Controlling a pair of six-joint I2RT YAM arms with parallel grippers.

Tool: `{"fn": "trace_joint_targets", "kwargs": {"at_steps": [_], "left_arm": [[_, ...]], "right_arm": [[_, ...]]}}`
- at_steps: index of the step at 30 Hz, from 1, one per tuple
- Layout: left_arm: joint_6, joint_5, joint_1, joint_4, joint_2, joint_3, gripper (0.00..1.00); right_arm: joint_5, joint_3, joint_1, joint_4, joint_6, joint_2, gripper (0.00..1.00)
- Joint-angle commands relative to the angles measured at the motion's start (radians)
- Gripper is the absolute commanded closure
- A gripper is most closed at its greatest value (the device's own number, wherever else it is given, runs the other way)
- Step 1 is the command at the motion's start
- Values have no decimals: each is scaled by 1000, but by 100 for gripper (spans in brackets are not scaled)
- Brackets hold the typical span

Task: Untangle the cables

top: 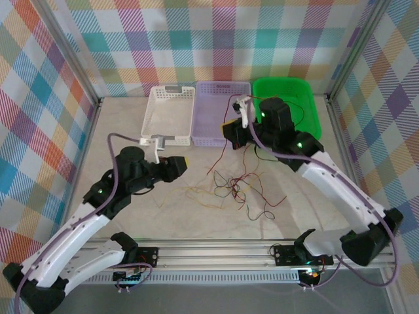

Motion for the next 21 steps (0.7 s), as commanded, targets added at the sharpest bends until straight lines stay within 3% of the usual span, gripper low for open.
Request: {"fn": "trace_joint_targets", "kwargs": {"at_steps": [1,6,15,21], "left_arm": [[48,-122,-12,-84,-78,-14,52],[67,-198,-12,-127,-176,-39,42],[65,-240,-12,-135,-227,-97,40],[57,-271,-12,-126,-254,-134,39]], "right_arm": [[156,110,-32,-22,-61,96,100],[261,226,-36,58,-130,261,100],[362,567,-64,25,-195,638,100],[391,909,-91,-86,-199,939,100]]}}
